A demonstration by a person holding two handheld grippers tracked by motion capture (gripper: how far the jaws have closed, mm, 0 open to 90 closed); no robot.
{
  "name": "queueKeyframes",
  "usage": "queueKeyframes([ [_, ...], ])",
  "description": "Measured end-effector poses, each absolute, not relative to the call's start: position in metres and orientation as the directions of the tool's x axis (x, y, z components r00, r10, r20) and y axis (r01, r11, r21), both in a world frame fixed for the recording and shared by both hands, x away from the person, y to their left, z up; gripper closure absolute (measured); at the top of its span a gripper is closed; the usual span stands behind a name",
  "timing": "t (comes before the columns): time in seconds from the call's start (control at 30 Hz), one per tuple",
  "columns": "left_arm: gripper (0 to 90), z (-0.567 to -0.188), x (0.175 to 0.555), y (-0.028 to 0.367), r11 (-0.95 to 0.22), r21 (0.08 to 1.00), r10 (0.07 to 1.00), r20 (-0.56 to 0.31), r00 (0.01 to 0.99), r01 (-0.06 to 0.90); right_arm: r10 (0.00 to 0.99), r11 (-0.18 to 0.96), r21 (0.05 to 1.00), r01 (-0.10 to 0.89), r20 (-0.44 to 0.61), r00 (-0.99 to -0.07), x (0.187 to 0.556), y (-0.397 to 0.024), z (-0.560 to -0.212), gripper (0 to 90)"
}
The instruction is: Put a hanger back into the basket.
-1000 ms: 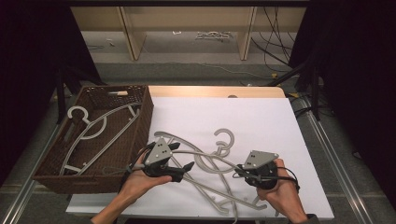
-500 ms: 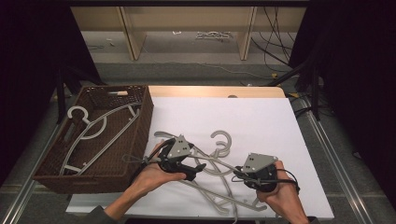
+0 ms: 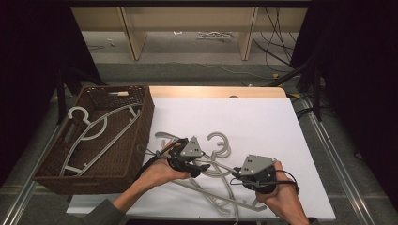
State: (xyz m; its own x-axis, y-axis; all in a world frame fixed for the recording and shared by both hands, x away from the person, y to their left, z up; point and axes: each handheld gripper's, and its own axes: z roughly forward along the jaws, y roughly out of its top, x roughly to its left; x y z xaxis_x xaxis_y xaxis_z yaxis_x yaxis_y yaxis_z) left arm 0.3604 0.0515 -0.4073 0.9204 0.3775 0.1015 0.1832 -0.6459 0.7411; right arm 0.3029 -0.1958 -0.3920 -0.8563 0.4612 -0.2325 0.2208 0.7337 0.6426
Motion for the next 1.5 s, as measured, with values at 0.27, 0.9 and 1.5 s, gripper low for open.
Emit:
queueKeyframes([
  [0.27, 69.6, -0.399, 0.356, 0.052, -0.72, 0.688, 0.29, 0.181, 0.94, 0.09, 0.441, 0.74, 0.642, 0.201, -0.236, -0.866, 0.304, -0.196, -0.392, 81.9],
  [0.9, 81.9, -0.381, 0.35, 0.057, -0.73, 0.68, 0.249, 0.173, 0.953, 0.067, 0.645, 0.568, 0.771, 0.288, -0.2, -0.737, 0.306, -0.206, -0.379, 45.8],
  [1.5, 81.9, -0.337, 0.381, 0.093, -0.675, 0.714, 0.442, 0.191, 0.876, 0.186, 0.728, 0.324, 0.911, 0.254, -0.068, -0.682, 0.299, -0.2, -0.376, 27.7],
])
